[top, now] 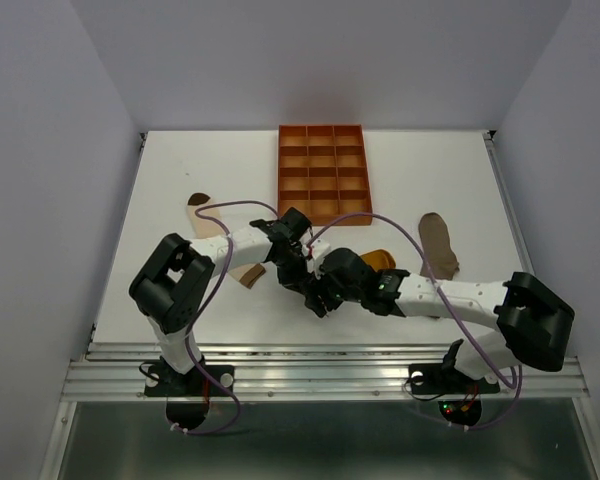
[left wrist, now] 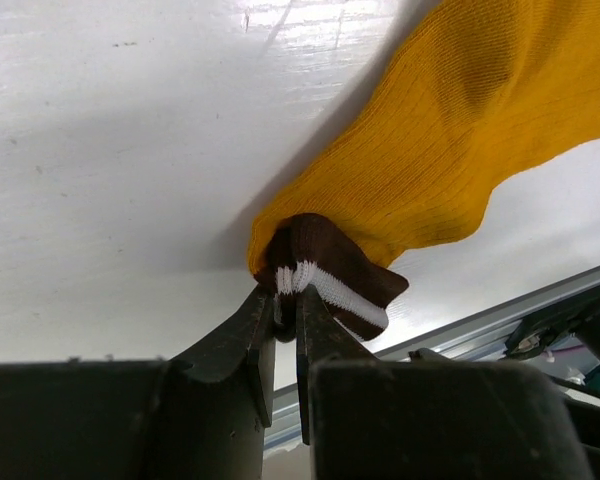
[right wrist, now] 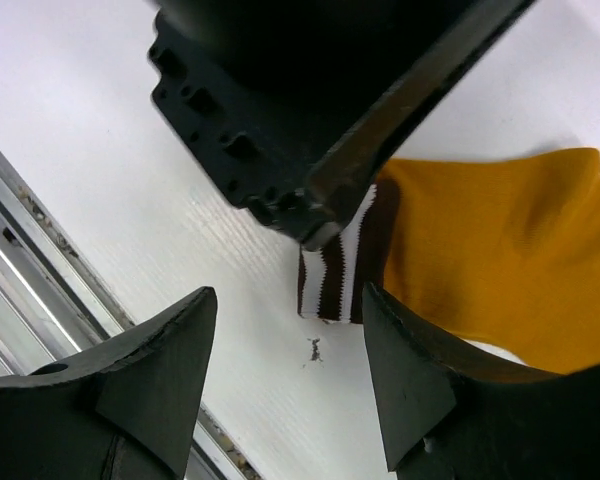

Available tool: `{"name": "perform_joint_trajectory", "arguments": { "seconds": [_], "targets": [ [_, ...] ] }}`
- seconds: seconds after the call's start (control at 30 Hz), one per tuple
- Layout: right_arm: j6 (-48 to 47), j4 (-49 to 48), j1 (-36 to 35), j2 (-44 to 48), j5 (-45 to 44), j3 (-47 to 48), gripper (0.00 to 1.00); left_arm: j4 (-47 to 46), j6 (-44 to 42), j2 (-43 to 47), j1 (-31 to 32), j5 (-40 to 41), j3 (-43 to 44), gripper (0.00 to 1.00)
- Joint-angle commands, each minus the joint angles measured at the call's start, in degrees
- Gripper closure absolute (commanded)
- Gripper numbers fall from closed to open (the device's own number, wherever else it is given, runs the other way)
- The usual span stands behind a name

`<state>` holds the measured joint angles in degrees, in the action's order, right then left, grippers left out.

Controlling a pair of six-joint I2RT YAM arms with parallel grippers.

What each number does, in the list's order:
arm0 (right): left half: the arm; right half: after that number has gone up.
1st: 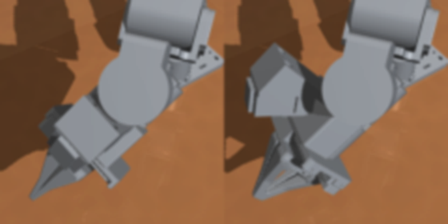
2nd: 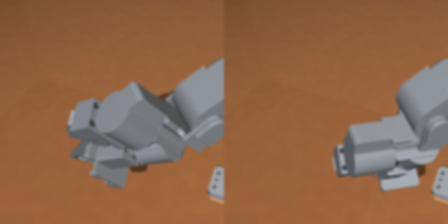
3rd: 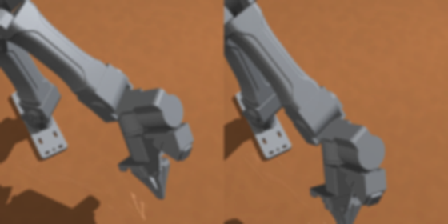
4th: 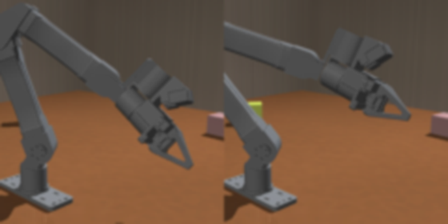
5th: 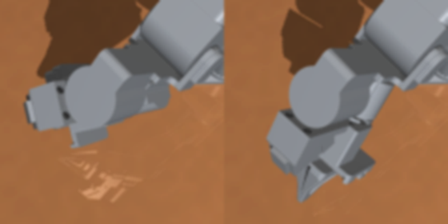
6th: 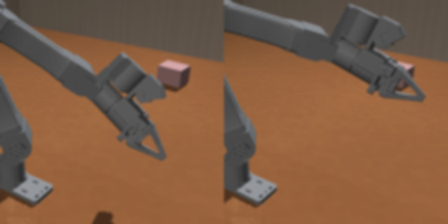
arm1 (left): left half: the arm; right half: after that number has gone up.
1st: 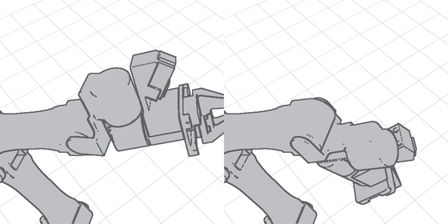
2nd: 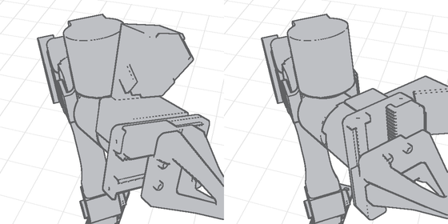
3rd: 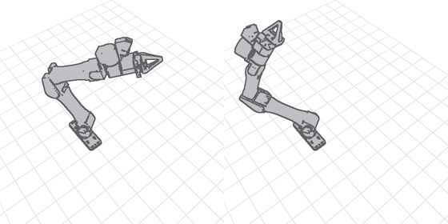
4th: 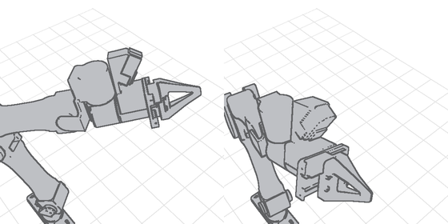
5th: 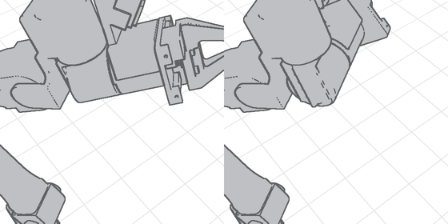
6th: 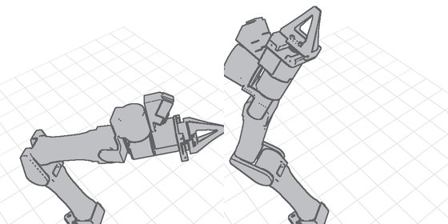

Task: Roll the socks
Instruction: Roll the sock at the center of the board.

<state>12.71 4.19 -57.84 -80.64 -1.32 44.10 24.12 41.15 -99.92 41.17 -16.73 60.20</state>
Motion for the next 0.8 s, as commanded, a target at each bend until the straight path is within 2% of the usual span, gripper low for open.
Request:
{"name": "perform_joint_trajectory", "arguments": {
  "seconds": [0.0, 0.4, 0.77],
  "targets": [
    [-4.3, -0.2, -4.2, -2.0, -8.2, 3.4, 0.35, 3.9, -0.7, -0.7, 0.1, -1.3, 2.5, 1.00],
    [-6.6, 0.8, -8.3, -7.5, -15.7, 6.1, 0.37, 5.1, -1.1, -1.2, 0.1, -2.4, 3.3, 1.00],
    [-7.7, 2.8, -11.1, -12.2, -19.0, 7.5, 0.44, 5.3, -1.2, -1.2, 0.1, -2.1, 3.2, 1.00]
  ]
}}
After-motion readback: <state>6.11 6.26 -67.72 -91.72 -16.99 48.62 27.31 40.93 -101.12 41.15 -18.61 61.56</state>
